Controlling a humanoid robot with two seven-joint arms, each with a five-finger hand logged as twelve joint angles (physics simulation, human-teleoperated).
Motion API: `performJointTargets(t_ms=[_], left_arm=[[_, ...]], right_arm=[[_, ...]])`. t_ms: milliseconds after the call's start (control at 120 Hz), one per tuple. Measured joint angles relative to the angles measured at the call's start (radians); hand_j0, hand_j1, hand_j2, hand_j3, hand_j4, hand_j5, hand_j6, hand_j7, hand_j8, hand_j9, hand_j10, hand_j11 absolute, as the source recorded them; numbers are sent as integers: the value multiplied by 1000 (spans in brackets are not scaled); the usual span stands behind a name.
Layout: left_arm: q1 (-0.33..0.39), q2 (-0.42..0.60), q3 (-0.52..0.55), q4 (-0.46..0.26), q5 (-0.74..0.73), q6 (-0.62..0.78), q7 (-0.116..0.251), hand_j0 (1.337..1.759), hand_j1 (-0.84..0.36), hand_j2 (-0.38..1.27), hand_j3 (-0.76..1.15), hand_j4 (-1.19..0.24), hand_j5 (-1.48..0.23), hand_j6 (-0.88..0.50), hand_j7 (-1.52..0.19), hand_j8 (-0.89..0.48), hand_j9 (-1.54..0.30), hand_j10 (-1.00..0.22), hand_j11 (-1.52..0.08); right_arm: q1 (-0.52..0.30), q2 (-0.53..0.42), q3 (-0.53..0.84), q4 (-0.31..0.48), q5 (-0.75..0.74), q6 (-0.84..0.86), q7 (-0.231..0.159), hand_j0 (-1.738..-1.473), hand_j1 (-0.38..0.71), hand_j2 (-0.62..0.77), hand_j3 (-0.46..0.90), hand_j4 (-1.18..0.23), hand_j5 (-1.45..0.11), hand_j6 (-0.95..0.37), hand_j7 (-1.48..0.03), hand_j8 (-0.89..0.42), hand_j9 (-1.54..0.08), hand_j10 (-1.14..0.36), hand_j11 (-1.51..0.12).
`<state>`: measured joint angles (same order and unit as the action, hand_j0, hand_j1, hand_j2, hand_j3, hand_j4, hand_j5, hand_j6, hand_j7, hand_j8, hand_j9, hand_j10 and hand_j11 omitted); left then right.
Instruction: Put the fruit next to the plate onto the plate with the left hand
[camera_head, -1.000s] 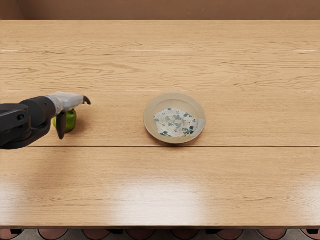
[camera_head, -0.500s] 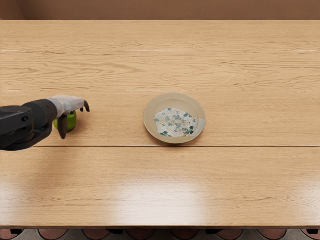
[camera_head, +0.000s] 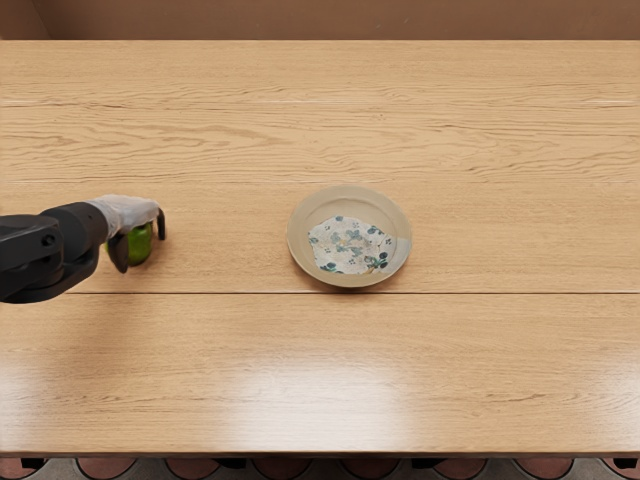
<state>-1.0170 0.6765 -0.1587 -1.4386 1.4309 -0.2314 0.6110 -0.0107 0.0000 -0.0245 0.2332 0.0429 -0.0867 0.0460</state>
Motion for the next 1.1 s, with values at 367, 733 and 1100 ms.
performJointTargets(t_ms=[367, 733, 1100], left_arm=[[-7, -5, 5, 18, -3, -9, 0, 1653, -246, 284, 0, -631, -1080, -286, -1007, -258, -966, -454, -947], [-88, -51, 4, 12, -27, -15, 0, 1651, -242, 317, 0, -704, -1093, -328, -1038, -259, -1025, -430, -1016], [-198, -213, 6, 24, -128, -46, 0, 1654, -193, 426, 0, -734, -1117, -438, -1032, -364, -1032, -509, -1028]], right_arm=[[1, 0, 0, 0, 0, 0, 0, -1658, -320, -5, 0, -24, -31, -24, -31, -24, -31, -24, -31], [2, 0, 0, 0, 0, 1, 0, -1658, -320, -5, 0, -24, -31, -24, -31, -24, -31, -24, -31], [1, 0, 0, 0, 0, 0, 0, -1658, -320, -5, 0, -24, -31, -24, -31, -24, -31, -24, -31]])
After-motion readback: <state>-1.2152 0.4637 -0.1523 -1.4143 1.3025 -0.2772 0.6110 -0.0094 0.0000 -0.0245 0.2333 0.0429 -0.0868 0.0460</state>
